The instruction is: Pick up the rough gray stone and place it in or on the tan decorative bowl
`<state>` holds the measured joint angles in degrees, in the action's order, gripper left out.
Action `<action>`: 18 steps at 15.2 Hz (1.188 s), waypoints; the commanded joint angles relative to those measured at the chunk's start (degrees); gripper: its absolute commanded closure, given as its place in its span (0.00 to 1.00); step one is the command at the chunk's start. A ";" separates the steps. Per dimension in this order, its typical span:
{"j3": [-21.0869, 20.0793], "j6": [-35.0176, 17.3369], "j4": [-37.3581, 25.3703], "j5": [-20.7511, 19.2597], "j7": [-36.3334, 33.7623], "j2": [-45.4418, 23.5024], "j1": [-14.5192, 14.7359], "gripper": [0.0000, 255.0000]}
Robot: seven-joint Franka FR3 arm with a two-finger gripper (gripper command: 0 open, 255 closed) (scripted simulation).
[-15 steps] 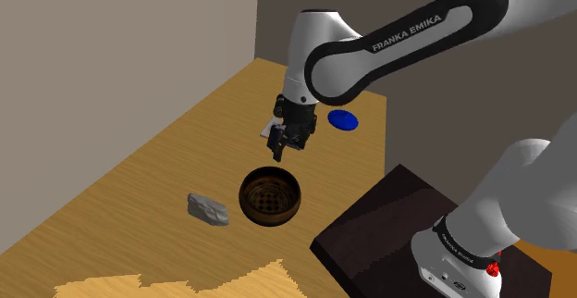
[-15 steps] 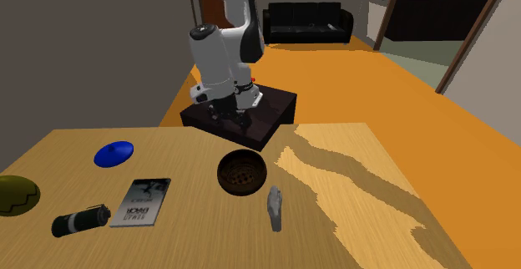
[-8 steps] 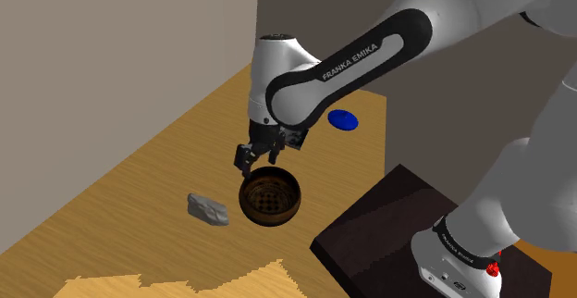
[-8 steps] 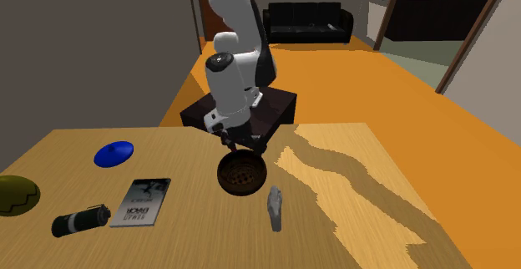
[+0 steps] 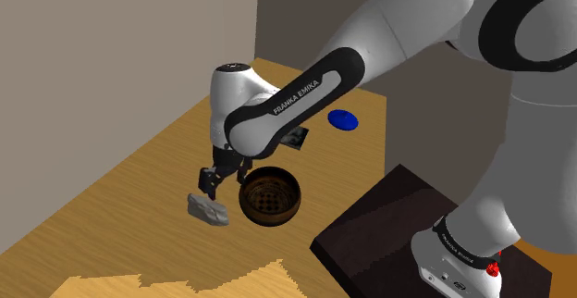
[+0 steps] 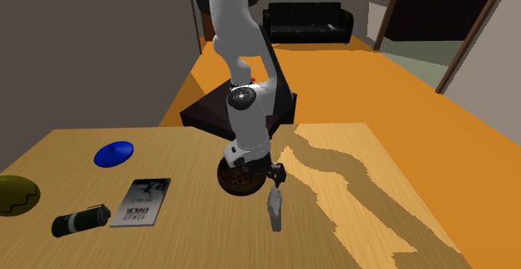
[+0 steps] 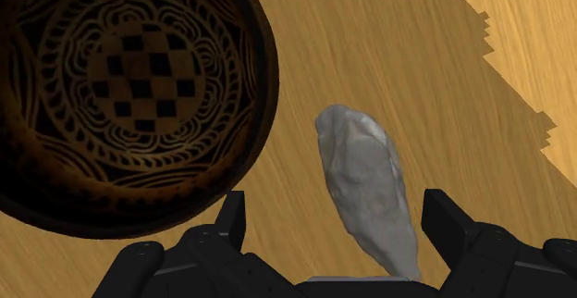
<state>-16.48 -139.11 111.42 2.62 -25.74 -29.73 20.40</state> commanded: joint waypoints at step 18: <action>1.22 -3.79 -7.89 -2.21 -2.06 -11.35 3.92 0.00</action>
<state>-15.26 -142.90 103.52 0.41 -27.80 -41.07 24.32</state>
